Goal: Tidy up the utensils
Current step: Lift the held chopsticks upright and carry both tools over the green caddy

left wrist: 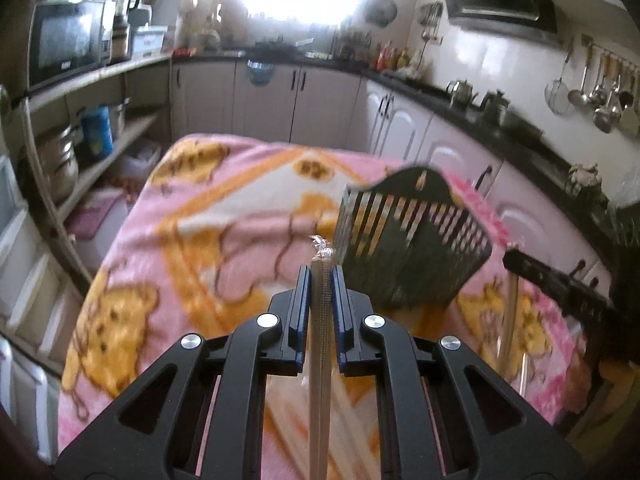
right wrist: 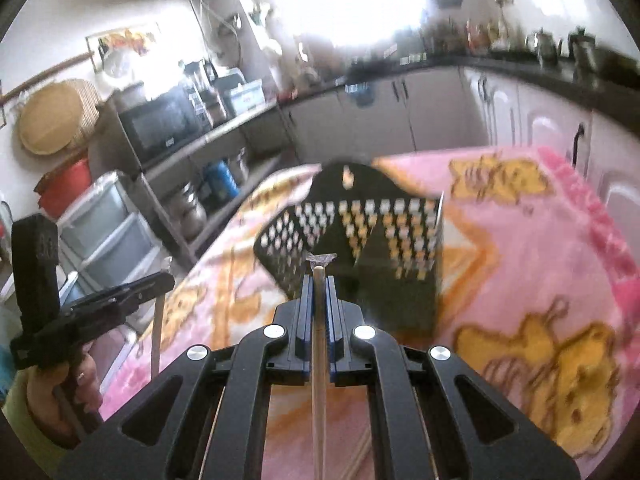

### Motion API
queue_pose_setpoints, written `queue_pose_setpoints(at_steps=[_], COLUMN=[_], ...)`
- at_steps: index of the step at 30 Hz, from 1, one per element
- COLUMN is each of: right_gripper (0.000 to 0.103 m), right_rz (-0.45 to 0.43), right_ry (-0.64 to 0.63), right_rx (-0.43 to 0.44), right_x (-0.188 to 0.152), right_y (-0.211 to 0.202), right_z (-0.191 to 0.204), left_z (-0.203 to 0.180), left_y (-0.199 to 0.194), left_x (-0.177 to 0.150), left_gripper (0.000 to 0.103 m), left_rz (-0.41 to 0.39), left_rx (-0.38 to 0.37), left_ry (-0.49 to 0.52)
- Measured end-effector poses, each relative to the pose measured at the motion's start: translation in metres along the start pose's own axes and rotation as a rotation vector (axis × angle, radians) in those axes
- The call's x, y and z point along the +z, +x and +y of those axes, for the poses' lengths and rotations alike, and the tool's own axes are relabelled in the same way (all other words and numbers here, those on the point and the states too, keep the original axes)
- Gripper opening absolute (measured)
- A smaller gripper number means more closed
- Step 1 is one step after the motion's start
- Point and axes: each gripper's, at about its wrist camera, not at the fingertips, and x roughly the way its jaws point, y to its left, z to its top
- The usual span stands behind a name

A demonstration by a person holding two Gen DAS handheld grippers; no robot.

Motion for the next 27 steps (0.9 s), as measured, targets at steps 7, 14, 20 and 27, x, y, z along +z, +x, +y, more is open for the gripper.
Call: queue_pose_setpoints(at_steps=[7, 14, 20, 27], right_gripper=[0.006, 0.006, 0.006, 0.006], right_rz=[-0.113, -0.189, -0.266, -0.349], right_ry=[-0.032, -0.048, -0.055, -0.083], right_rx=[-0.021, -0.045, -0.068, -0.089], right_x=[0.031, 0.063, 0.095, 0.127], right_y=[-0.010, -0.004, 0.002, 0.007], right_z=[-0.009, -0.019, -0.024, -0.028], left_z=[-0.021, -0.041, -0.053, -0.059], left_y=[0.010, 0.025, 0.037, 0.050], left_x=[0.051, 0.088, 0.119, 0.134], left_gripper=[0.005, 0.005, 0.005, 0.005], left_rz=[-0.109, -0.204, -0.282, -0.343], left_rx=[-0.010, -0.020, -0.011, -0.016], left_ry=[0.008, 0.020, 0.021, 0.007])
